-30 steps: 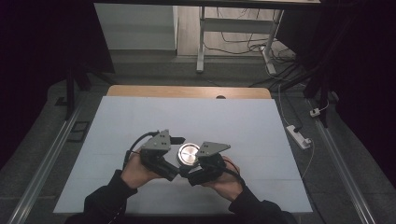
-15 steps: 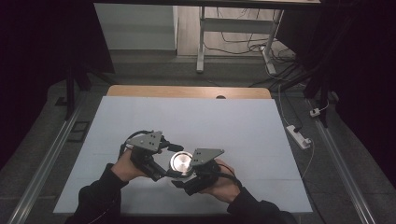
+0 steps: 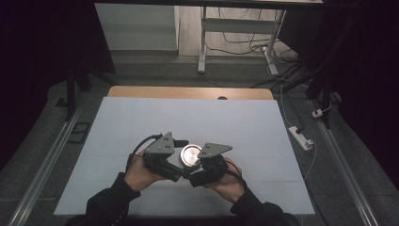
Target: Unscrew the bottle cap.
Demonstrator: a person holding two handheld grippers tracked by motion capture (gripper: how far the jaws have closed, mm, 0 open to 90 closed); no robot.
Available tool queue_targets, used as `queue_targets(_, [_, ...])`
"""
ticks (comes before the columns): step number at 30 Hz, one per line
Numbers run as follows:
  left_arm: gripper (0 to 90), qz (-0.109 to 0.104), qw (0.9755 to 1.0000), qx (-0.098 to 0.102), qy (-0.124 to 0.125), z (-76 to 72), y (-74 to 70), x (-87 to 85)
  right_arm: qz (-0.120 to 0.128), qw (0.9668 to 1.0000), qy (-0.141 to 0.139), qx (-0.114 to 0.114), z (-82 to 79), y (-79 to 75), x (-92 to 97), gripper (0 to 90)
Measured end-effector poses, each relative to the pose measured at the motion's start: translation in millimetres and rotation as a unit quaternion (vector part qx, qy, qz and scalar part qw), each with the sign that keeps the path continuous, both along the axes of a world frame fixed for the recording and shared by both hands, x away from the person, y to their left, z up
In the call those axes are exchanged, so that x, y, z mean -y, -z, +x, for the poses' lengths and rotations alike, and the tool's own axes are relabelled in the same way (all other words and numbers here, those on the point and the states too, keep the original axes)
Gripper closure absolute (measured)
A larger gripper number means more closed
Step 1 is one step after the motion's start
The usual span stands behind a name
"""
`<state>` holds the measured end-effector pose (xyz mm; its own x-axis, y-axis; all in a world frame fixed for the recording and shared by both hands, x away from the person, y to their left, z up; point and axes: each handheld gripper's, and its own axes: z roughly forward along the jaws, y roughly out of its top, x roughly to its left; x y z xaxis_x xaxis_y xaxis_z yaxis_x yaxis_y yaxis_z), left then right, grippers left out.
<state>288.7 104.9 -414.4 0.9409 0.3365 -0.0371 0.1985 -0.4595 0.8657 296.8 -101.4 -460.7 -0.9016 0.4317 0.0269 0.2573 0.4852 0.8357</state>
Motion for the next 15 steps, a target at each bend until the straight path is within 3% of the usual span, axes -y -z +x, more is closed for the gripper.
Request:
queue_targets(1, [8.5, -0.001, 1.0, -0.006, 0.006, 2.1, -0.6, -3.0, 0.004, 1.0, -0.006, 0.002, -1.0, -1.7, -0.3, 14.7])
queue_targets(6, [7.0, -0.004, 0.9988, -0.008, 0.047, 5.4, 1.4, -8.4, 0.004, 0.9996, -0.028, 0.006, -6.3, -2.8, -4.6, 14.7])
queue_targets(9, [10.9, 0.024, 0.9979, 0.006, 0.06, 3.1, 4.0, -4.8, -0.003, 0.9994, -0.035, 0.005, -8.0, 0.2, -8.1, 14.7])
queue_targets(12, [17.5, 0.033, 0.9978, 0.021, 0.054, 1.4, 6.3, -4.0, -0.007, 0.9992, -0.039, 0.005, -9.2, 2.1, -10.2, 14.7])
queue_targets(15, [18.8, 0.027, 0.9983, 0.017, 0.05, 2.5, 6.8, -5.3, -0.009, 0.9992, -0.038, 0.004, -9.3, 2.5, -10.6, 14.7])
